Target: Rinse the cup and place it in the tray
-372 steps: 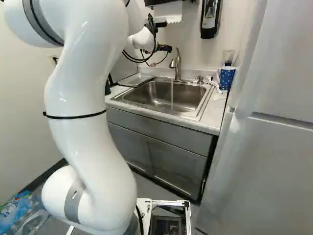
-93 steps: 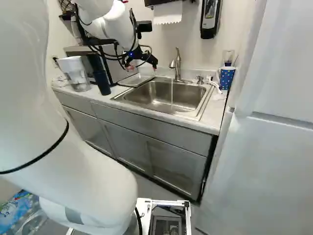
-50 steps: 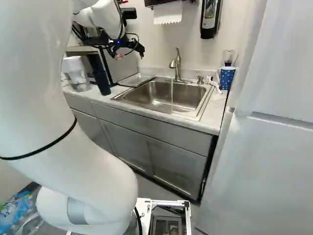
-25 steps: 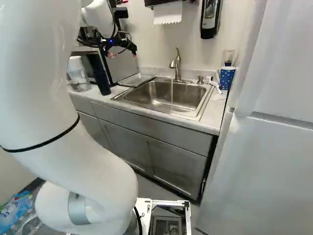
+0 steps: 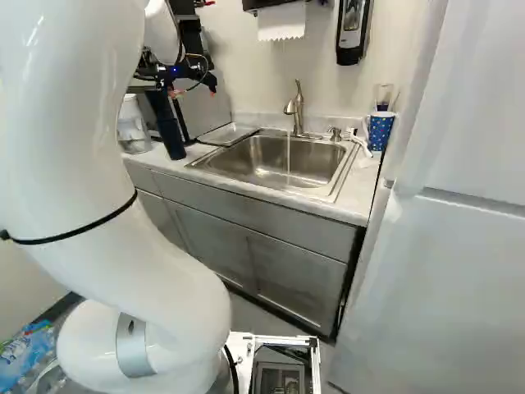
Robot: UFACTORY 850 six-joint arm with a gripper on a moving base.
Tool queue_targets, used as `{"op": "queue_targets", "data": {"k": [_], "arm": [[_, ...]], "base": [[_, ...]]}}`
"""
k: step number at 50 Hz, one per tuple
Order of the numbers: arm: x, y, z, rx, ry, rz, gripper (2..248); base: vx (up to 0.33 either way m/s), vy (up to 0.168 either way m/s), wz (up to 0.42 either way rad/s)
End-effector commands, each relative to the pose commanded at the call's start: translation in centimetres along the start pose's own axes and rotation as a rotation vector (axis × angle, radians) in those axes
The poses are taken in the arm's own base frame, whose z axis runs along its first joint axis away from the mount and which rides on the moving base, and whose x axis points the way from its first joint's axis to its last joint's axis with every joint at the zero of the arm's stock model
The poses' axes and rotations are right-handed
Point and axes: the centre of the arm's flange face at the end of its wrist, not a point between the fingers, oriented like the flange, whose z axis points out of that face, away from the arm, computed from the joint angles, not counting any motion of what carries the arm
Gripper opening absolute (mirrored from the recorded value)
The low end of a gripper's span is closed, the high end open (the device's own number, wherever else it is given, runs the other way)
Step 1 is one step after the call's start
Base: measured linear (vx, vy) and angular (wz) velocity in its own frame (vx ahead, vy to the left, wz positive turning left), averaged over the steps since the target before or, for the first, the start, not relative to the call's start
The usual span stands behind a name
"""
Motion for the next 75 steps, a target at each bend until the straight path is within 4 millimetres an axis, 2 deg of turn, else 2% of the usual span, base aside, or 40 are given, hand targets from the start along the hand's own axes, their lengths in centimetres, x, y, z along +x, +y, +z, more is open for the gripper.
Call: {"op": "queue_targets", "data": {"k": [40, 58, 75], "arm": [[1.1, -6.3, 1.9, 0.089, 0.007, -0.063, 247], [0.6, -9.2, 1.3, 0.129, 0.005, -0.092, 247], [-0.2, -9.5, 1.7, 0.134, -0.011, -0.097, 247]], "base": [[0.0, 0.0, 0.0], [0.0, 0.0, 0.0], [0.0, 0.0, 0.0]]}}
